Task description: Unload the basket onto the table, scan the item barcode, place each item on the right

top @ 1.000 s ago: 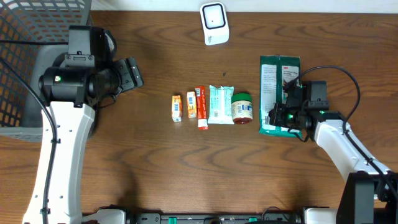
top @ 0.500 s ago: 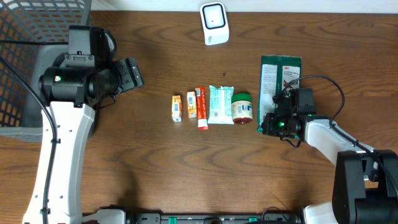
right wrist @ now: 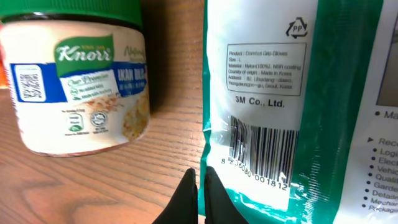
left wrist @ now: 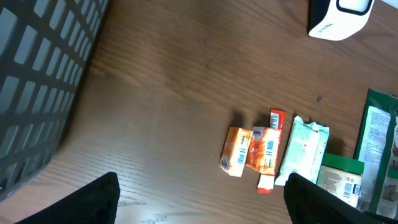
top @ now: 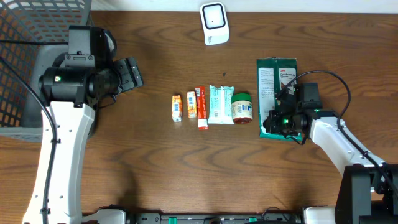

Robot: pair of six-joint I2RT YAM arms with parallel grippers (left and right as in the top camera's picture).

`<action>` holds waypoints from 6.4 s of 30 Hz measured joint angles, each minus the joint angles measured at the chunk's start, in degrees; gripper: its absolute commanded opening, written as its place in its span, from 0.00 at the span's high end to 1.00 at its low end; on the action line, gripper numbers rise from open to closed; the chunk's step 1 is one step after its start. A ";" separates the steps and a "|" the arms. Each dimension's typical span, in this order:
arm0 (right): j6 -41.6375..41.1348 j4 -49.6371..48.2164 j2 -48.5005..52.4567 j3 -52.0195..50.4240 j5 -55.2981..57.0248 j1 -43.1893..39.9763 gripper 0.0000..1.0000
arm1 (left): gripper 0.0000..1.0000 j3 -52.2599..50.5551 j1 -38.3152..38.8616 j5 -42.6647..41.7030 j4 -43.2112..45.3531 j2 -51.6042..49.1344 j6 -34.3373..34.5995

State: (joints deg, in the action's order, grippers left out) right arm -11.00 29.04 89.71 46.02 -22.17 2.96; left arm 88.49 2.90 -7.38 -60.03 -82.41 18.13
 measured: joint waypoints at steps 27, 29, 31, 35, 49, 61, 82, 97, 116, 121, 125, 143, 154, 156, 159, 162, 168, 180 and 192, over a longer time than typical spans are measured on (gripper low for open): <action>0.90 0.52 0.00 -5.77 6.05 3.45 0.95 | 0.15 0.00 0.00 0.00 0.00 0.00 0.02; 0.76 0.83 -0.02 -5.66 5.86 3.45 0.93 | 0.15 0.00 0.00 0.00 -0.02 0.00 0.00; 0.70 2.27 -0.02 -5.14 5.07 3.45 0.90 | 0.15 0.00 0.00 0.00 0.00 0.00 0.02; 0.63 6.14 -0.02 -1.97 3.17 3.43 0.82 | 0.15 0.00 0.00 0.00 0.00 0.00 0.00; 1.64 6.69 -0.94 4.72 7.52 3.43 0.68 | 0.15 0.00 0.00 0.00 0.00 0.00 0.00; 2.29 -0.50 -0.94 4.33 11.91 3.43 0.01 | 0.15 0.00 0.00 0.02 0.00 0.00 0.00; 2.27 -3.56 -0.94 4.15 12.20 3.43 0.01 | 0.15 0.00 0.00 0.00 0.00 0.00 0.00; 2.27 -2.86 -0.94 4.13 12.22 3.43 0.01 | 0.15 0.00 0.00 0.00 0.00 0.00 0.00; 2.27 -2.67 -0.94 4.13 12.22 3.43 0.01 | 0.15 0.00 0.00 0.00 0.00 0.00 0.00; 2.23 -2.62 -0.94 4.11 12.24 3.43 0.01 | 0.15 0.00 0.00 0.00 0.00 0.00 0.02; 1.44 -2.80 -0.94 4.11 12.22 3.43 0.01 | 0.15 0.00 0.00 0.00 0.00 0.00 0.02; -2.69 33.38 -0.72 39.15 12.55 3.93 0.06 | 0.15 0.00 0.00 0.00 -0.07 0.00 0.02; -3.43 55.54 15.78 77.77 12.79 7.65 0.02 | 0.15 0.00 0.00 0.00 -0.02 0.00 0.02; -3.45 56.00 19.37 78.53 12.79 8.61 0.02 | 0.15 0.00 0.00 0.00 0.00 0.00 0.00; -3.48 57.29 25.55 78.53 12.79 10.23 0.02 | 0.15 0.00 0.00 0.00 0.00 0.00 0.02; -3.48 57.33 31.89 78.51 12.81 11.80 0.01 | 0.15 0.00 0.00 0.00 -0.02 0.00 0.00; -3.48 56.98 41.44 78.40 12.83 14.12 0.01 | 0.15 0.00 0.00 0.00 -0.02 0.00 0.00; -3.50 56.92 49.62 78.23 13.00 14.38 0.14 | 0.15 0.00 0.00 0.00 -0.02 0.00 0.00; -3.50 56.61 50.12 76.50 15.02 15.65 0.14 | 0.15 0.00 0.00 0.00 -0.02 0.00 0.02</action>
State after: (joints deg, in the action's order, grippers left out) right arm -14.50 85.65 139.83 122.52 -7.16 18.61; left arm 88.49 2.90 -7.38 -60.05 -82.41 18.15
